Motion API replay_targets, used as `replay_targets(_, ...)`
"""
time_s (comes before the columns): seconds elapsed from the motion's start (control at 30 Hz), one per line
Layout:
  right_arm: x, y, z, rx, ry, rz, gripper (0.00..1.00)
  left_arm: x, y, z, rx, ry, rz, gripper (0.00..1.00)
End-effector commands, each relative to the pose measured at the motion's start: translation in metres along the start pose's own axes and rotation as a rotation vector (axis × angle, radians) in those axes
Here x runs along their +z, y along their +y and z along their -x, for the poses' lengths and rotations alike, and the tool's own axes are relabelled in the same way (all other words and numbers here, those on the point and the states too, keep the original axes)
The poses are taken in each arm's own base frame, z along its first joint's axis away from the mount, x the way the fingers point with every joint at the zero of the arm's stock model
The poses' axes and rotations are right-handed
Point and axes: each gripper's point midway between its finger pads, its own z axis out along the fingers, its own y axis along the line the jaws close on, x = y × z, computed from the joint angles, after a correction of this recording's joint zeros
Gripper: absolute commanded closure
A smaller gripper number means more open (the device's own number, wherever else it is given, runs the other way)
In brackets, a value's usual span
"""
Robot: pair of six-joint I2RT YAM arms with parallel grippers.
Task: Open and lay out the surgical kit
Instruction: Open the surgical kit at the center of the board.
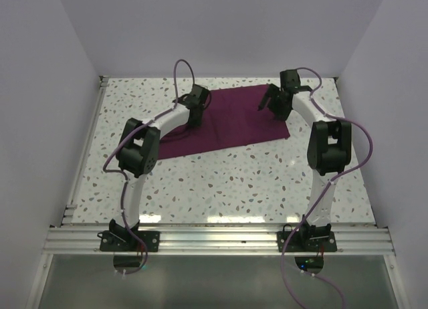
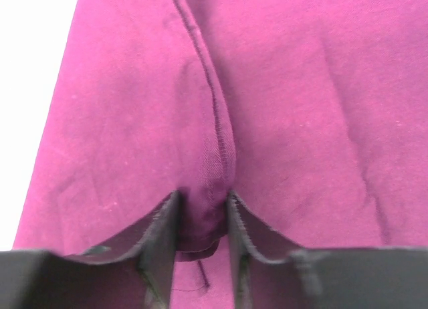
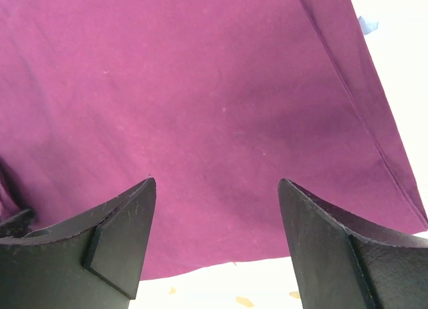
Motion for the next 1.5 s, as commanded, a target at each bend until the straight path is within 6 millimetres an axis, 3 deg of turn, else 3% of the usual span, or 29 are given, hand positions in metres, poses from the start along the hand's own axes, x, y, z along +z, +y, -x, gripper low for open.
replay_targets(0.0,-0.018,0.004,0.003,-0.030,-0.009,0.006,0.23,-0.015,0.011,0.026,-0.004,-0.055,0.043,0.68)
replay_targets(0.13,-0.017,0.002,0.001,-0.033,0.000,0.003,0.23,-0.025,0.017,0.041,-0.011,-0.084,0.064,0.71)
replay_targets(0.23,-0.015,0.002,-0.003,-0.033,0.013,0.006,0.23,-0.035,0.023,0.062,-0.020,-0.123,0.079,0.80)
replay_targets(0.33,-0.014,0.001,-0.009,-0.029,0.030,0.009,0.24,-0.036,0.041,0.074,-0.043,-0.140,0.107,0.84)
replay_targets(0.43,-0.011,0.001,-0.014,-0.028,0.048,0.022,0.24,-0.029,0.075,0.080,-0.086,-0.135,0.154,0.87)
replay_targets(0.6,-0.012,0.003,-0.024,-0.014,0.074,0.049,0.24,-0.006,0.167,0.086,-0.233,-0.116,0.251,0.89)
replay_targets(0.67,-0.011,0.003,-0.030,-0.014,0.089,0.052,0.24,0.006,0.204,0.085,-0.282,-0.110,0.291,0.84)
replay_targets(0.7,-0.012,0.004,-0.031,-0.016,0.091,0.059,0.24,0.011,0.216,0.083,-0.296,-0.106,0.304,0.62)
replay_targets(0.73,-0.011,0.003,-0.035,-0.005,0.106,0.062,0.24,0.013,0.227,0.089,-0.315,-0.121,0.314,0.57)
replay_targets(0.77,-0.011,0.004,-0.039,-0.001,0.116,0.069,0.24,0.026,0.243,0.082,-0.336,-0.102,0.326,0.55)
replay_targets(0.83,-0.012,0.005,-0.044,0.012,0.128,0.080,0.24,0.032,0.257,0.092,-0.368,-0.131,0.312,0.52)
replay_targets(0.87,-0.014,0.008,-0.045,0.015,0.133,0.099,0.24,0.043,0.265,0.087,-0.379,-0.119,0.315,0.52)
replay_targets(0.93,-0.015,0.009,-0.050,0.019,0.143,0.107,0.25,0.043,0.268,0.102,-0.385,-0.155,0.320,0.46)
replay_targets(0.97,-0.016,0.009,-0.053,0.020,0.149,0.112,0.24,0.046,0.282,0.095,-0.401,-0.139,0.335,0.43)
replay_targets(1.0,-0.017,0.010,-0.053,0.016,0.146,0.116,0.25,0.042,0.281,0.098,-0.408,-0.142,0.324,0.32)
replay_targets(1.03,-0.019,0.010,-0.056,0.011,0.150,0.116,0.24,0.040,0.277,0.095,-0.408,-0.130,0.306,0.29)
replay_targets(1.1,-0.020,0.010,-0.059,0.002,0.145,0.114,0.24,0.012,0.263,0.109,-0.421,-0.172,0.242,0.23)
replay_targets(1.13,-0.021,0.007,-0.062,0.002,0.149,0.109,0.24,0.014,0.238,0.088,-0.396,-0.119,0.206,0.20)
replay_targets(1.17,-0.021,0.005,-0.064,0.002,0.151,0.106,0.24,-0.015,0.227,0.108,-0.388,-0.193,0.160,0.19)
replay_targets(1.2,-0.020,0.004,-0.066,-0.001,0.152,0.103,0.25,-0.024,0.213,0.105,-0.369,-0.197,0.139,0.17)
replay_targets(1.23,-0.019,0.001,-0.071,-0.002,0.163,0.095,0.24,-0.022,0.196,0.082,-0.343,-0.147,0.125,0.17)
replay_targets(1.27,-0.018,-0.001,-0.073,-0.003,0.171,0.088,0.24,-0.043,0.169,0.088,-0.308,-0.176,0.077,0.18)
replay_targets(1.3,-0.018,-0.002,-0.076,-0.006,0.177,0.085,0.24,-0.046,0.153,0.081,-0.284,-0.163,0.054,0.19)
replay_targets(1.33,-0.018,-0.006,-0.080,-0.003,0.187,0.077,0.24,-0.053,0.125,0.066,-0.240,-0.138,0.019,0.21)
replay_targets(1.37,-0.019,-0.005,-0.081,-0.008,0.186,0.080,0.25,-0.054,0.111,0.057,-0.220,-0.124,-0.002,0.24)
replay_targets(1.4,-0.020,-0.007,-0.085,-0.007,0.190,0.077,0.25,-0.050,0.098,0.035,-0.196,-0.081,-0.013,0.25)
replay_targets(1.47,-0.024,-0.005,-0.088,-0.011,0.181,0.085,0.24,-0.055,0.071,0.023,-0.172,-0.077,-0.054,0.28)
